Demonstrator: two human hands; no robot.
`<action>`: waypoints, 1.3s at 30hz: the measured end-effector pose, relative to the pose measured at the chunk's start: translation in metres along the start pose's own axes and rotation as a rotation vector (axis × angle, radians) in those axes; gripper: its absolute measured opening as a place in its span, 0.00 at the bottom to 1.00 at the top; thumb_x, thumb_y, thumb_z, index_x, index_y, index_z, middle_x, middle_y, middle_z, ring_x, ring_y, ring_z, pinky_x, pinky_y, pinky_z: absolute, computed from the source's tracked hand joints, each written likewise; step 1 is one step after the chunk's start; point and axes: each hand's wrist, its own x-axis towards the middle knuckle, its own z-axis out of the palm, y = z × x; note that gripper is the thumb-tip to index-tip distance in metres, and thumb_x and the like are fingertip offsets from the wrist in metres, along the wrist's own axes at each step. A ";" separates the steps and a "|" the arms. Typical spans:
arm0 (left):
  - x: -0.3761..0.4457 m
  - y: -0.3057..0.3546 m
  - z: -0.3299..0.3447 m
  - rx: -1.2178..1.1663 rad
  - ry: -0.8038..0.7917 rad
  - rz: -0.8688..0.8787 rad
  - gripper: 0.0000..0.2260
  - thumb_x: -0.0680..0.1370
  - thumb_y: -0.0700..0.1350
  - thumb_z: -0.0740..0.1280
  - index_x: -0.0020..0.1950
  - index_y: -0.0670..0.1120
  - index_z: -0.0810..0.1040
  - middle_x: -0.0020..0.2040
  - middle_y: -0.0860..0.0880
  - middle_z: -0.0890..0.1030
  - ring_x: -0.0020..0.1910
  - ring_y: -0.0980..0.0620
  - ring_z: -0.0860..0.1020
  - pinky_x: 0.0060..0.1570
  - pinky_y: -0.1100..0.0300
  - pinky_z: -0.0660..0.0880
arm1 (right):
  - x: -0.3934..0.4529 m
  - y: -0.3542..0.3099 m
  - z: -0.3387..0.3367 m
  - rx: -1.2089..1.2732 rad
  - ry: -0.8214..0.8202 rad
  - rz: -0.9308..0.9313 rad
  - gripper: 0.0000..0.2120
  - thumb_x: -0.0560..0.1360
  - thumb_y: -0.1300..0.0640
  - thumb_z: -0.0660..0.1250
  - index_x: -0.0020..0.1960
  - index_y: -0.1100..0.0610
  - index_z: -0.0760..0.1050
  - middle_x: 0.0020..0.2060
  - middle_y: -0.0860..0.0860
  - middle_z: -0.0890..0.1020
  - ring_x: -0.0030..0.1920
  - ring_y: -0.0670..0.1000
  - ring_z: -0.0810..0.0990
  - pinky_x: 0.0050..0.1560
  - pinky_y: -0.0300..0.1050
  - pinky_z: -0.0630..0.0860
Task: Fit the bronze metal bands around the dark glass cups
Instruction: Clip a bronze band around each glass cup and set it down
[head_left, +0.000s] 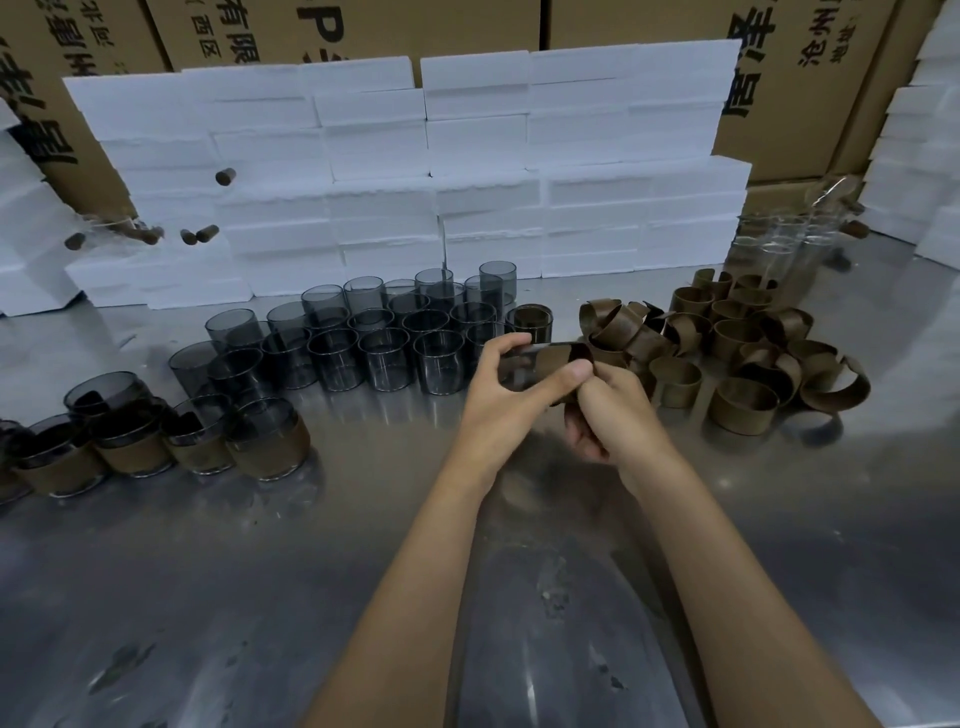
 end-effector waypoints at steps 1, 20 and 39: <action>0.001 0.000 -0.001 -0.058 0.014 -0.016 0.34 0.60 0.64 0.80 0.63 0.59 0.76 0.61 0.54 0.80 0.57 0.57 0.82 0.52 0.62 0.80 | 0.000 -0.002 0.000 0.027 -0.033 0.019 0.17 0.81 0.48 0.57 0.47 0.57 0.80 0.22 0.54 0.74 0.19 0.49 0.66 0.23 0.37 0.61; 0.000 0.001 -0.007 -0.382 -0.167 -0.173 0.26 0.71 0.53 0.76 0.64 0.41 0.79 0.63 0.35 0.80 0.64 0.38 0.80 0.62 0.40 0.79 | -0.001 -0.006 -0.005 0.079 -0.268 -0.102 0.34 0.71 0.21 0.56 0.58 0.42 0.85 0.55 0.47 0.87 0.61 0.46 0.83 0.70 0.55 0.74; 0.002 -0.004 -0.008 -0.500 -0.137 -0.194 0.20 0.76 0.45 0.72 0.66 0.39 0.80 0.60 0.34 0.82 0.60 0.37 0.83 0.54 0.44 0.82 | 0.004 0.004 0.007 0.077 0.053 -0.135 0.28 0.81 0.32 0.55 0.43 0.47 0.86 0.40 0.43 0.88 0.44 0.39 0.85 0.48 0.40 0.79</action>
